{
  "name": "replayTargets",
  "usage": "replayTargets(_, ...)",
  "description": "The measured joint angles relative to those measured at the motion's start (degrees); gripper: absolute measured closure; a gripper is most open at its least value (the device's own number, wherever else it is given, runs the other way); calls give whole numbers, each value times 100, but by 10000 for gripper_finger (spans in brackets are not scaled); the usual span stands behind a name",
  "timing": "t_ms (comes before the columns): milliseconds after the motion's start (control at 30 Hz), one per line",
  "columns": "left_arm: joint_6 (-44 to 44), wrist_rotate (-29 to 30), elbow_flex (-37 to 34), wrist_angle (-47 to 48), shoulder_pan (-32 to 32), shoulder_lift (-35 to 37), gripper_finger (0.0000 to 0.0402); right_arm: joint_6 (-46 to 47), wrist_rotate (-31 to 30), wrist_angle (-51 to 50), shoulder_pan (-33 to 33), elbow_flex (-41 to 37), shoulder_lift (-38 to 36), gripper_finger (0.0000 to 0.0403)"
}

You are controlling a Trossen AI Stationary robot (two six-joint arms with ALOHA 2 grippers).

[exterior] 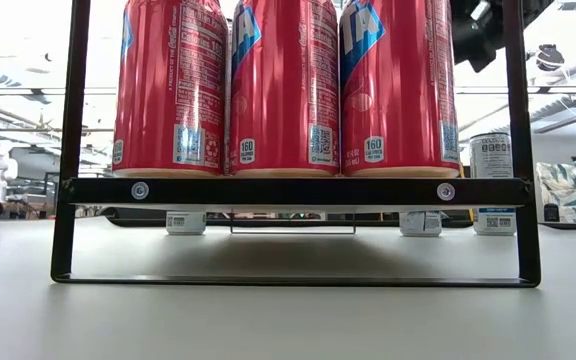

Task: Sort soda cans
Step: Put the blue soda can on the shelf and align it with the other blue soda cans

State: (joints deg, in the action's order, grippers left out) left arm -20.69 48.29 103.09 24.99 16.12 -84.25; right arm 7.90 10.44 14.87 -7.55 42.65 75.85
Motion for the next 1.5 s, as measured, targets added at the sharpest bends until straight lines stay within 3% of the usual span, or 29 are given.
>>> replayTargets(200,2,0,0,0,2,0,13,377,-156,708,2,-541,-50,207)
replayTargets(467,11,0,0,0,-2,0,13,148,-165,1058,2,-601,-71,207)
replayTargets(1067,28,0,0,0,-2,2,13,-115,-165,1010,14,-601,-71,170)
replayTargets(1500,52,0,0,0,-2,2,13,-153,-169,793,15,-601,-71,167)
